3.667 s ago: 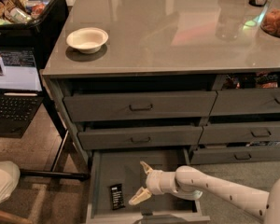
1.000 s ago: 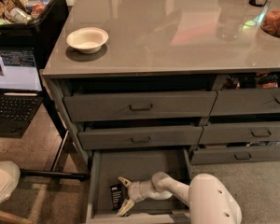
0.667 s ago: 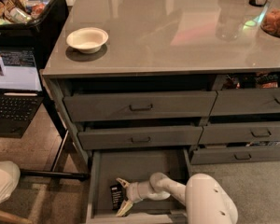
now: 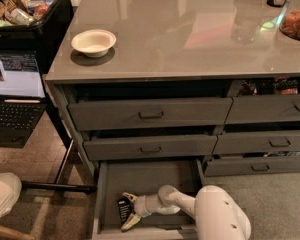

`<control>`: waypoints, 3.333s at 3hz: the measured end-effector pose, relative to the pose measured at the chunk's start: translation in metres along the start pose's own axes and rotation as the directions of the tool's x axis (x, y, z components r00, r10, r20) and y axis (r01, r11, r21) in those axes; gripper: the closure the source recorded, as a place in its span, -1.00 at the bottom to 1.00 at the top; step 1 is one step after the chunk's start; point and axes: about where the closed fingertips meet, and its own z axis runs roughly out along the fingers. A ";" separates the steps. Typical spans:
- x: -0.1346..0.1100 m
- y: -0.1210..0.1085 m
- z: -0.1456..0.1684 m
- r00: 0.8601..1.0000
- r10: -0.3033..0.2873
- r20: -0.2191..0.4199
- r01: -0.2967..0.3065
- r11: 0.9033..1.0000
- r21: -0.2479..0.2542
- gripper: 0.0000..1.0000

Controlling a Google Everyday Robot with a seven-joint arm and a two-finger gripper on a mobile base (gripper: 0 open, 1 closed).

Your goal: Pick rxbar chocolate from bottom drawer and place on counter

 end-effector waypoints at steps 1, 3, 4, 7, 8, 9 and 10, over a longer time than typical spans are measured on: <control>0.003 -0.003 0.000 1.000 0.000 -0.017 0.001 1.000 0.017 -0.25; -0.002 -0.006 -0.009 0.999 -0.030 -0.012 0.030 0.998 0.046 0.69; -0.011 -0.005 -0.021 0.998 -0.059 0.003 0.059 0.997 0.053 1.00; -0.057 -0.003 -0.107 0.991 -0.134 -0.030 0.135 0.991 0.011 1.00; -0.080 -0.010 -0.151 0.982 -0.162 -0.095 0.163 0.987 0.006 1.00; -0.108 -0.022 -0.198 0.968 -0.188 -0.168 0.192 0.981 0.008 1.00; -0.135 -0.041 -0.246 0.950 -0.200 -0.241 0.216 0.976 0.041 1.00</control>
Offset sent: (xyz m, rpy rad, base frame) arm 0.0121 -0.0112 0.0021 -0.0253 -0.0440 -0.0459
